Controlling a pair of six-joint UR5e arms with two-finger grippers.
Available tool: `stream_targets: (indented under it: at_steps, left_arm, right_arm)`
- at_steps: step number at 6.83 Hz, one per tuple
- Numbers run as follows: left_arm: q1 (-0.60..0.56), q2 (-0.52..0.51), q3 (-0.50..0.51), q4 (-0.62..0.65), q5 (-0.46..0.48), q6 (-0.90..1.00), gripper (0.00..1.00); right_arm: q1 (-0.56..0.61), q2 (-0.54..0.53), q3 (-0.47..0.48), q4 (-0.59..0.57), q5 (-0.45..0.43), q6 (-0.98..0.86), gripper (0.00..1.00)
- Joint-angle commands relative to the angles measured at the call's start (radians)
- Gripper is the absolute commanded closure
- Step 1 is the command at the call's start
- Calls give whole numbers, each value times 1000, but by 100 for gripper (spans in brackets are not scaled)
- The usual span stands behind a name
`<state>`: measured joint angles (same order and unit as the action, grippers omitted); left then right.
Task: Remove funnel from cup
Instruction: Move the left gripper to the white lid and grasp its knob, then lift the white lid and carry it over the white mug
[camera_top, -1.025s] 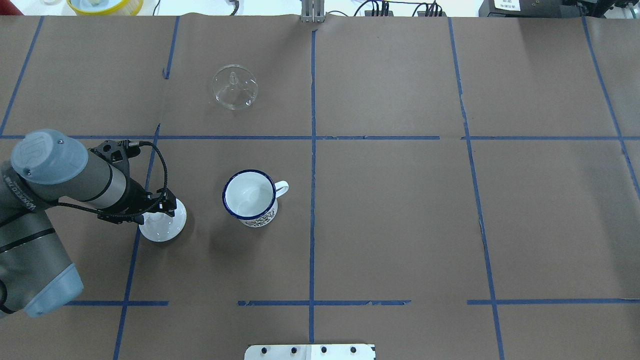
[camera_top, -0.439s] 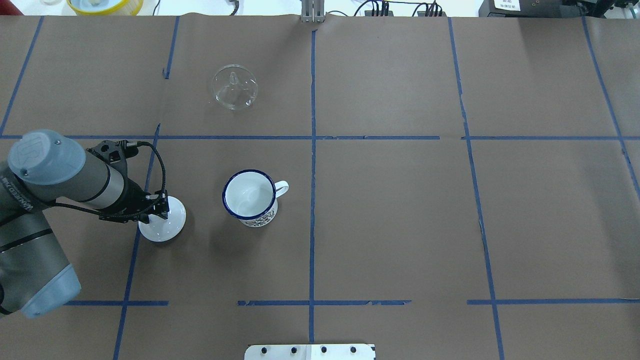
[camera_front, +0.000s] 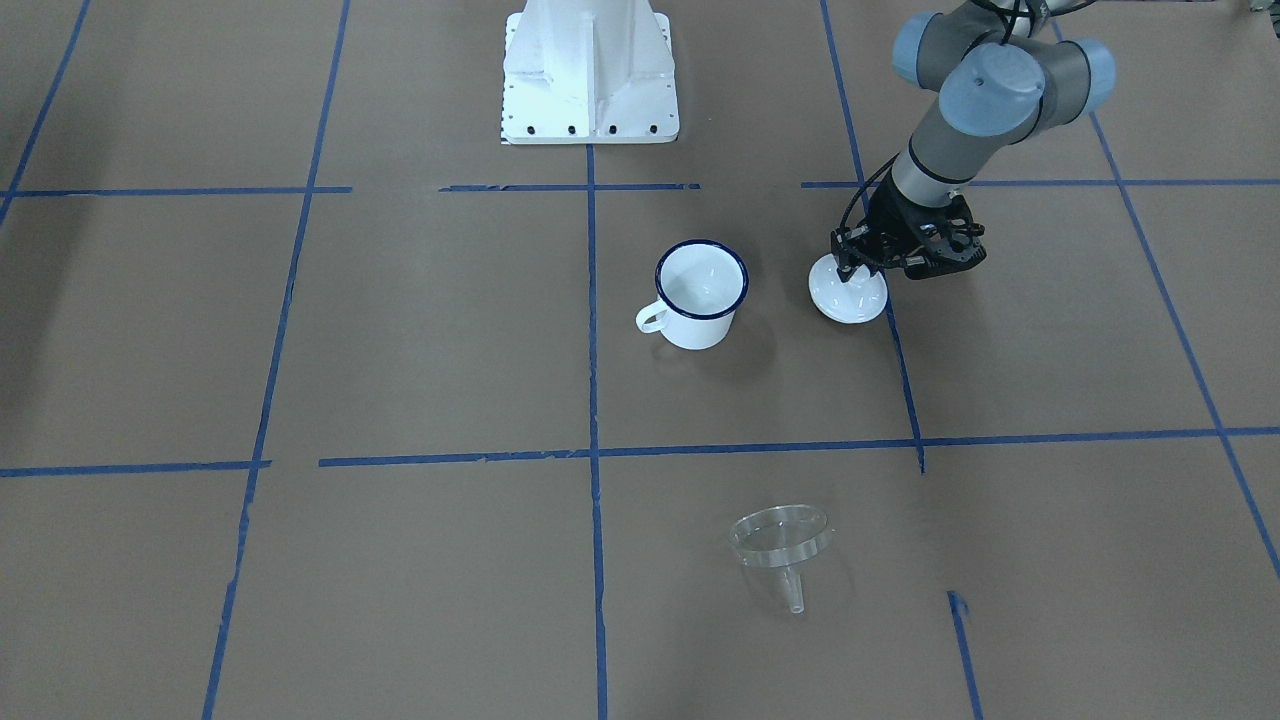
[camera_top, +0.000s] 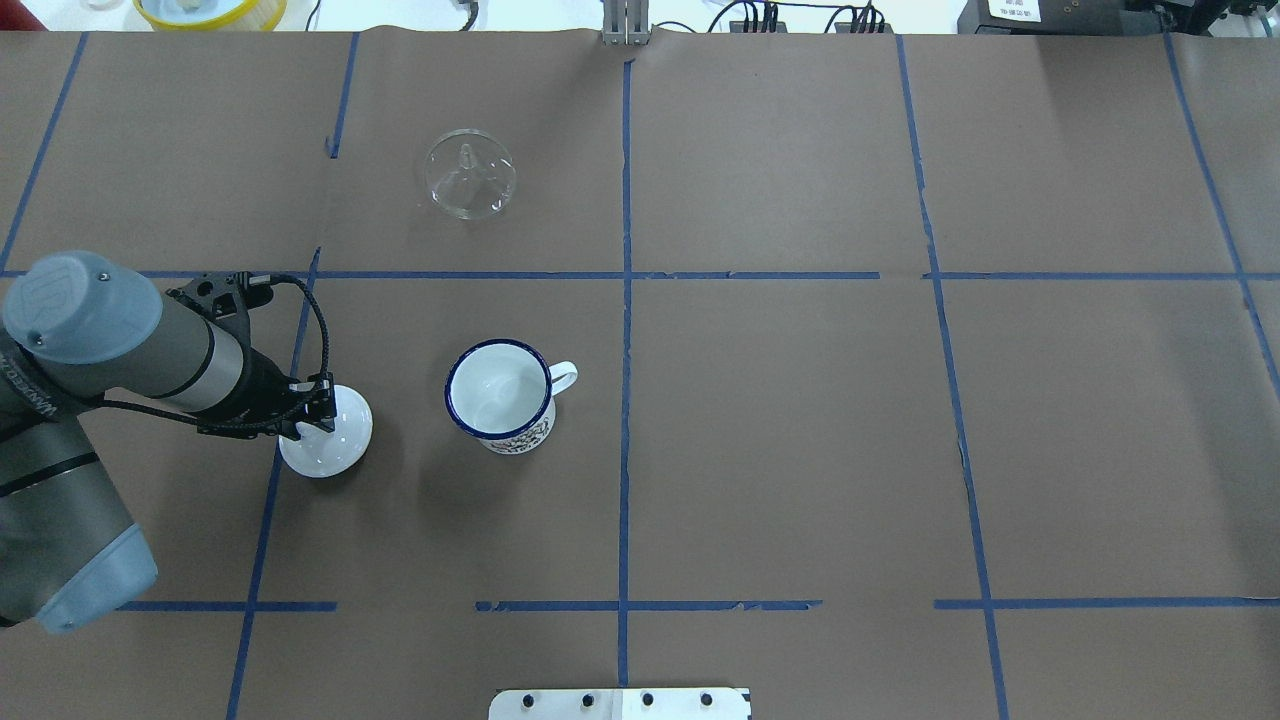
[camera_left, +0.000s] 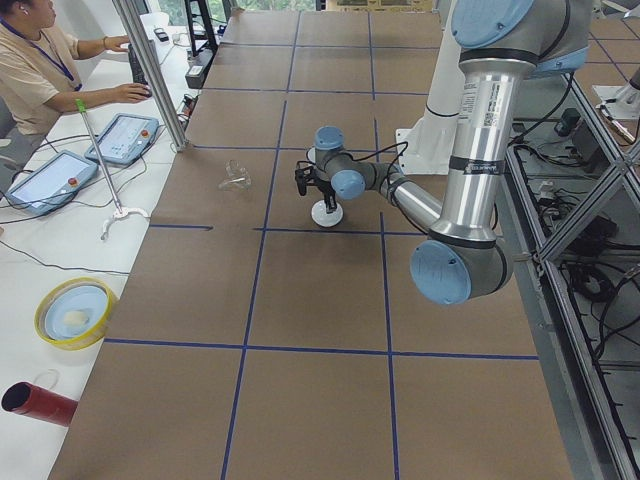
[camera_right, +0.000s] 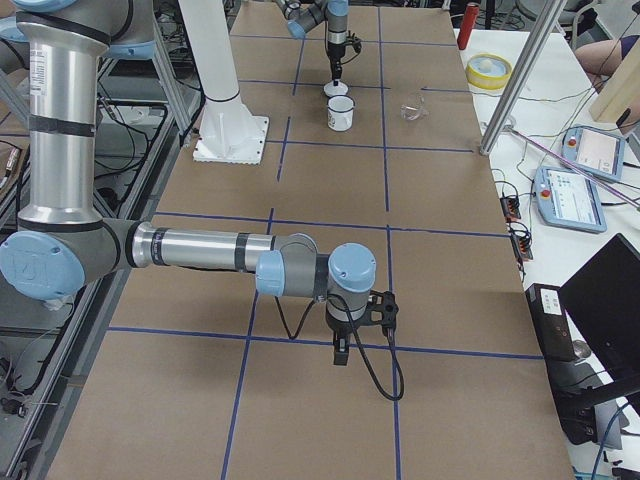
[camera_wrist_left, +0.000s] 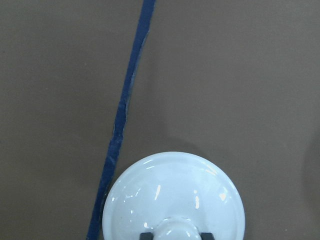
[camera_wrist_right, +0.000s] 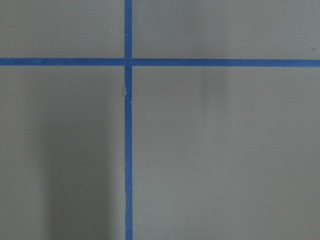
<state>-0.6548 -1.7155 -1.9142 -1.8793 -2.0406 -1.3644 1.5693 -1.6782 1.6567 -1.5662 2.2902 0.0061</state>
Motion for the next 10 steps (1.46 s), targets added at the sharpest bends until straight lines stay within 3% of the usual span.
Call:
stream_targets:
  at_steps: [1, 3, 4, 7, 10]
  left_arm:
    - [-40, -50, -154, 209, -1, -4, 100]
    - [-37, -349, -137, 523, 0, -10, 100]
    - [-31, -424, -111, 584, 0, -63, 100]
    - [23, -547, 73, 582, 54, -102, 100]
    - [58, -549, 87, 580, 57, -102, 100]
  right_arm:
    - [0, 0, 0, 0, 0, 0, 0]
    - [0, 0, 0, 0, 0, 0, 0]
    - [0, 0, 0, 0, 0, 0, 0]
    - [0, 0, 0, 0, 0, 0, 0]
    - [0, 0, 0, 0, 0, 0, 0]
